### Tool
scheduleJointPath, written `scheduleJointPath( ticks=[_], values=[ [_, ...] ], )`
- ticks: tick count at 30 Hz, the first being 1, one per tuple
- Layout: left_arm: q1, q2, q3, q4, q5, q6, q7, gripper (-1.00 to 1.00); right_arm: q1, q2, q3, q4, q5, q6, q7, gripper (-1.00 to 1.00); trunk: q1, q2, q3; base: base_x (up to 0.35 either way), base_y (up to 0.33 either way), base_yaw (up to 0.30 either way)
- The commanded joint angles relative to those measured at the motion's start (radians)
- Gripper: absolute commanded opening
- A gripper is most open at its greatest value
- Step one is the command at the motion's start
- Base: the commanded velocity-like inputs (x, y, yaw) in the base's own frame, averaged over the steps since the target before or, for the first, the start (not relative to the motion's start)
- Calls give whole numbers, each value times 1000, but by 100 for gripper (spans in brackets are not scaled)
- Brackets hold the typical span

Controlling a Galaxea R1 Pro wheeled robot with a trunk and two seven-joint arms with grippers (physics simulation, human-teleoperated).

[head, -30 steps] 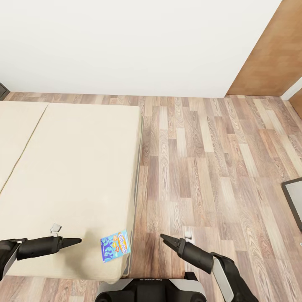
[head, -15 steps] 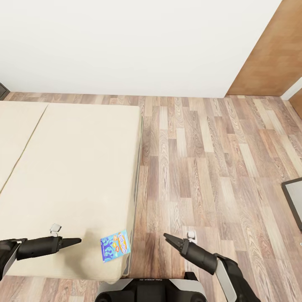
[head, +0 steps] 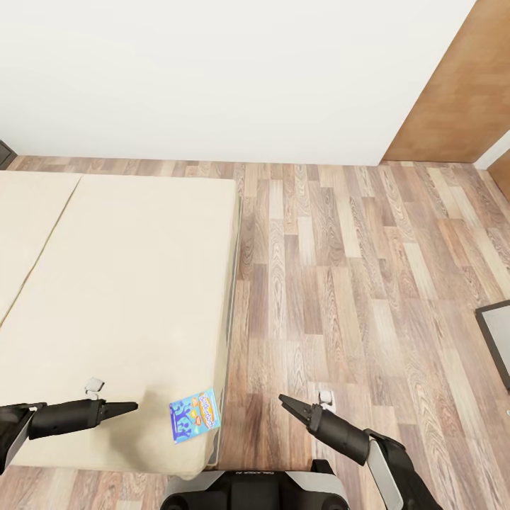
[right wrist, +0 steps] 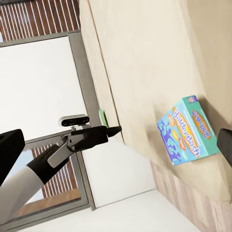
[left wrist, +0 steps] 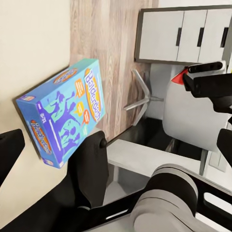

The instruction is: Put all the toys in the child's room - the three board games (two on the bed and one on the table), the two jigsaw puzzles on the table, and the tennis ball on the table - inside the toy box on the table in the child's room.

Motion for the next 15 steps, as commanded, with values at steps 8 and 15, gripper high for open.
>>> scheduleJointPath(
  ticks=[8,15],
  values=[
    [0,-2,-1,0,-1,8,-4,100,2,1,-1,0,-1,-60,38,100,0,0,11,0,0,0],
    [0,1,-1,0,0,12,-4,100,2,0,-1,2,-1,-80,83,100,0,0,22,0,0,0]
  ],
)
